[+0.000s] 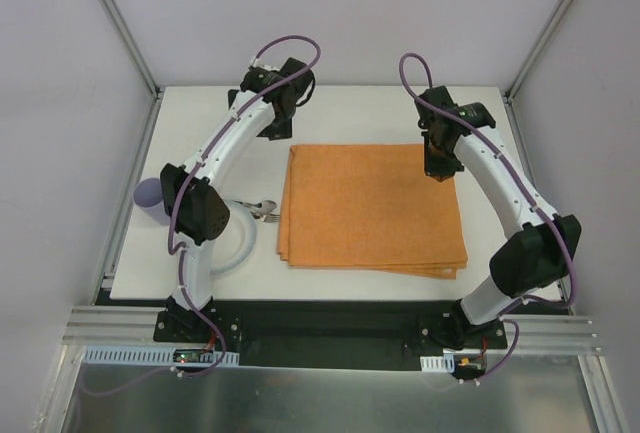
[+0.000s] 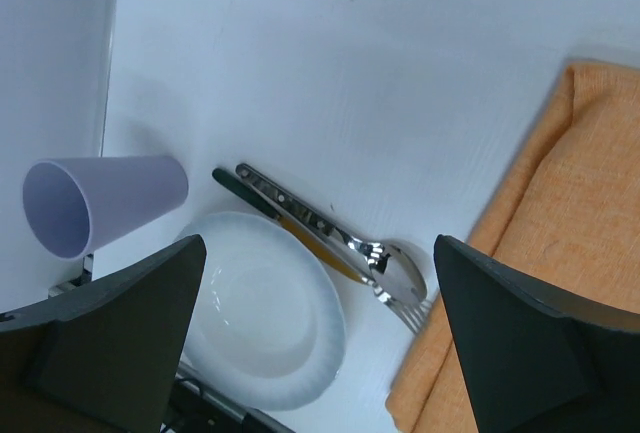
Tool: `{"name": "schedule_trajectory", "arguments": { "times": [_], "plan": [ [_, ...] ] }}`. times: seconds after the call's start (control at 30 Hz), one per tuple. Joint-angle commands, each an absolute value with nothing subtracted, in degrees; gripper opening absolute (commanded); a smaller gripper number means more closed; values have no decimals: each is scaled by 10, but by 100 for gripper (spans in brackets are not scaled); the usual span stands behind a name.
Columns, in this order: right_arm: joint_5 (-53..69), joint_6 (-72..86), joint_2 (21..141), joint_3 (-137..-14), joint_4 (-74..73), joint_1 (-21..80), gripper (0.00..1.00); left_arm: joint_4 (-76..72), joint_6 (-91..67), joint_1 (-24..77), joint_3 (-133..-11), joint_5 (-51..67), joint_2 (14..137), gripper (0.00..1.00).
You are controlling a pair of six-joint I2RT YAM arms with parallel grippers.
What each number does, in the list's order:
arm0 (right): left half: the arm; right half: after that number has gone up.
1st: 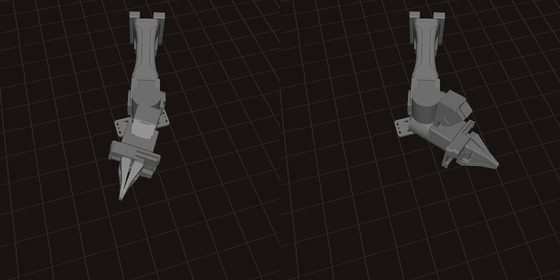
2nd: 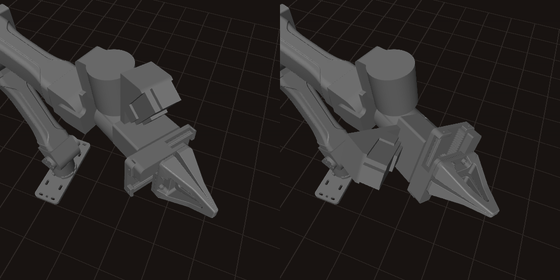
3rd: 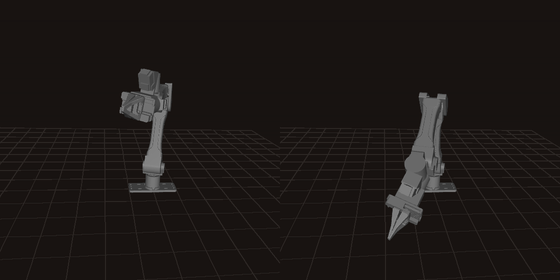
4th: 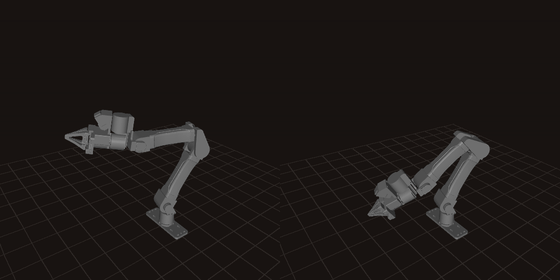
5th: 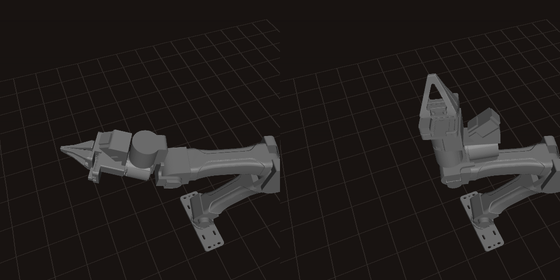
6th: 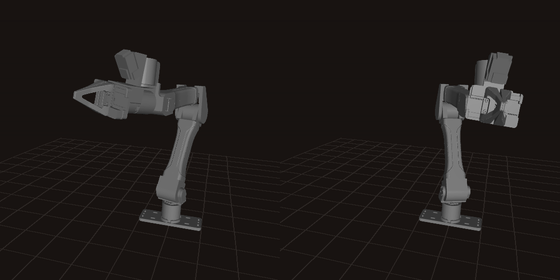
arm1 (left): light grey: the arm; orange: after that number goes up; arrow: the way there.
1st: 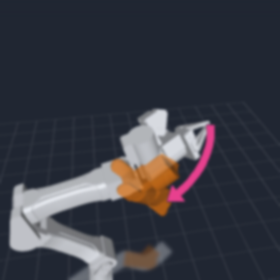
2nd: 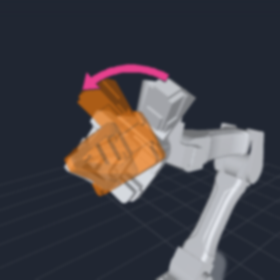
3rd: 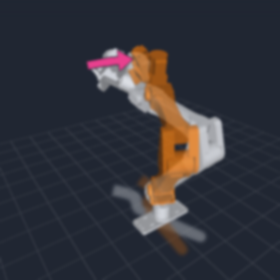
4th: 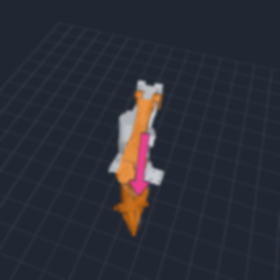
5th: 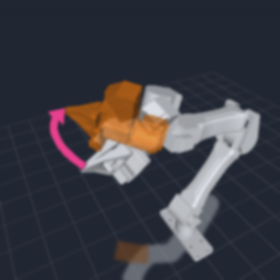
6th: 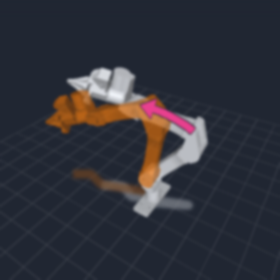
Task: Set the dinner table for one person
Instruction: Adjust the napkin at the center of the board, then move the plate to the center of the board.
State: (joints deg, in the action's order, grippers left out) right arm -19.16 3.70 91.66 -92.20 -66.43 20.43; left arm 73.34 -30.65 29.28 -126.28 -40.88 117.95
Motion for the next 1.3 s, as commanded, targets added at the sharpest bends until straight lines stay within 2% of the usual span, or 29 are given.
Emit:
{"name": "schedule_trajectory", "arguments": {
  "times": [0.0, 0.1, 0.17, 0.23, 0.27, 0.3, 0.37, 0.4, 0.43, 0.5, 0.53, 0.57, 0.6, 0.67, 0.7, 0.73, 0.77, 0.8, 0.83, 0.87, 0.9, 0.97, 1.27],
  "plan": [
    [-212, 26, 895, -905, -666, 189, 1, 846, -342, 293, -1236, -362, 1129, 99],
    [-170, 47, 893, -920, -667, 183, 1, 755, -300, 292, -1170, -282, 1083, 99],
    [-217, 45, 852, -939, -655, 217, 1, 723, -294, 281, -1144, -210, 1056, 100],
    [-297, 13, 807, -919, -577, 265, 57, 683, -297, 268, -1109, -153, 1042, 99],
    [-297, 4, 782, -901, -545, 270, 75, 671, -304, 256, -1097, -129, 1030, 99],
    [-259, -12, 747, -842, -511, 270, 77, 656, -305, 251, -1070, -82, 1023, 99],
    [-201, -36, 732, -801, -455, 253, 35, 621, -309, 244, -1053, -57, 1011, 99],
    [-197, -29, 744, -806, -462, 250, 2, 616, -310, 240, -1049, -43, 1012, 97],
    [-205, -14, 755, -819, -499, 245, 1, 614, -311, 236, -1051, -39, 1013, 95],
    [-228, 23, 786, -851, -537, 242, 1, 613, -319, 228, -1050, -16, 1016, 81],
    [-227, 24, 790, -854, -547, 243, 1, 613, -323, 223, -1049, -6, 1018, 70],
    [-219, 25, 792, -855, -547, 243, 1, 610, -335, 220, -1046, -1, 1020, 46],
    [-214, 27, 792, -853, -544, 244, 1, 606, -340, 215, -1039, 16, 1022, 29],
    [-187, 28, 794, -850, -536, 243, 1, 604, -355, 206, -1035, 38, 1027, 0],
    [-177, 28, 795, -850, -534, 244, 5, 604, -359, 206, -1035, 40, 1029, 0],
    [-165, 27, 797, -846, -528, 244, 15, 604, -359, 206, -1036, 38, 1030, 0],
    [-146, 27, 799, -844, -524, 245, 26, 604, -361, 206, -1038, 37, 1030, 0],
    [-137, 26, 802, -842, -519, 248, 44, 604, -362, 206, -1039, 34, 1030, 0],
    [-128, 27, 803, -840, -515, 249, 54, 605, -362, 206, -1040, 33, 1029, 14],
    [-115, 28, 811, -841, -513, 249, 77, 604, -364, 206, -1035, 30, 1025, 52],
    [-107, 29, 815, -843, -513, 250, 85, 604, -366, 206, -1031, 27, 1022, 75],
    [-92, 30, 829, -853, -514, 250, 96, 604, -374, 205, -1016, 22, 1015, 99],
    [-51, 18, 880, -875, -530, 265, 96, 596, -388, 203, -953, 27, 1001, 100]
  ]
}}
